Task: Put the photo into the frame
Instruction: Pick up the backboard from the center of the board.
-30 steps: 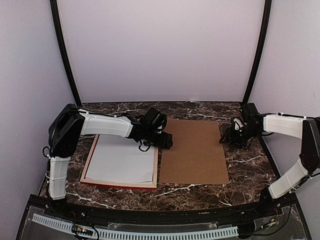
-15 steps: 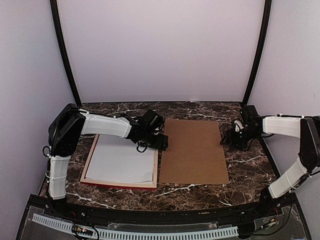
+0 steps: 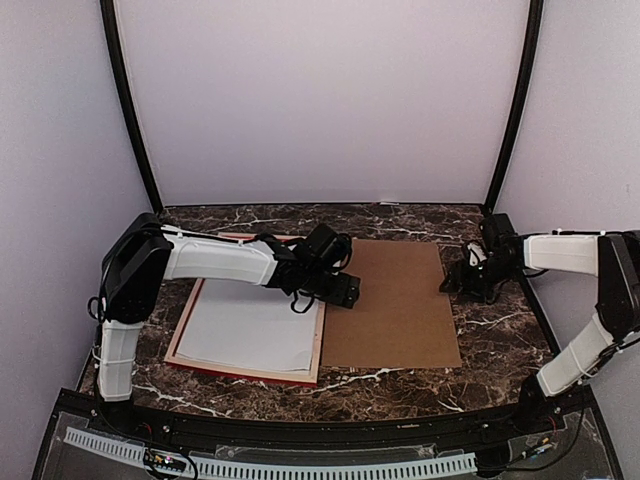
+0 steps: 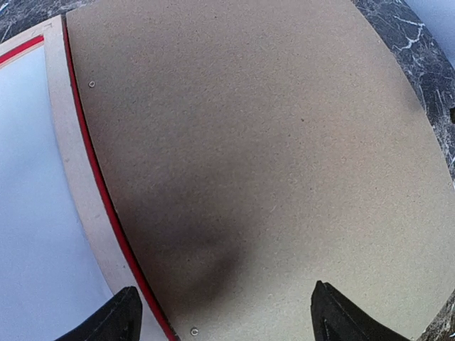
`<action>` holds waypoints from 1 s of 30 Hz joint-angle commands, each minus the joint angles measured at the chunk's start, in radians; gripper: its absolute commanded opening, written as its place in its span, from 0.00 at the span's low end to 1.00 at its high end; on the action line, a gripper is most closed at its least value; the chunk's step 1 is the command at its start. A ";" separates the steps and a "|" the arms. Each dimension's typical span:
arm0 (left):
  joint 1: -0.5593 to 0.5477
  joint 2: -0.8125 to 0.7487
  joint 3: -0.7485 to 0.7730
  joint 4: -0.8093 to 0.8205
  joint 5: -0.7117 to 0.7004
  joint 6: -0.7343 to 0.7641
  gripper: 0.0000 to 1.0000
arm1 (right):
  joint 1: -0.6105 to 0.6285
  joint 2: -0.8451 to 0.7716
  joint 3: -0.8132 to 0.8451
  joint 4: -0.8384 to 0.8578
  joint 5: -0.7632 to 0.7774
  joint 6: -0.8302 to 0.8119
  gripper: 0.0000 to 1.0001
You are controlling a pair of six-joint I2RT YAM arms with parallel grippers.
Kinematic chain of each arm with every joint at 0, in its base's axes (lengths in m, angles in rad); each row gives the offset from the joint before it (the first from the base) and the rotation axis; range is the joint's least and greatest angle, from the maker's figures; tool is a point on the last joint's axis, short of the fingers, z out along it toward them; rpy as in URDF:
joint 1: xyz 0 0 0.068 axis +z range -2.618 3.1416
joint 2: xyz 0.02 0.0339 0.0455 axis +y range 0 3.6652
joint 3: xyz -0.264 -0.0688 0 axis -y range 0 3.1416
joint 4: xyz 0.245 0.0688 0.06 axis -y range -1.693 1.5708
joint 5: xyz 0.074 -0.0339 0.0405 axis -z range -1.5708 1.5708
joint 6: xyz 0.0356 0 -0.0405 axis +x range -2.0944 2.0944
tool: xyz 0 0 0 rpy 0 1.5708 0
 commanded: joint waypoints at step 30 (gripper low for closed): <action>-0.013 0.114 0.134 -0.100 -0.012 -0.003 0.85 | -0.007 -0.004 -0.018 0.032 -0.005 -0.026 0.60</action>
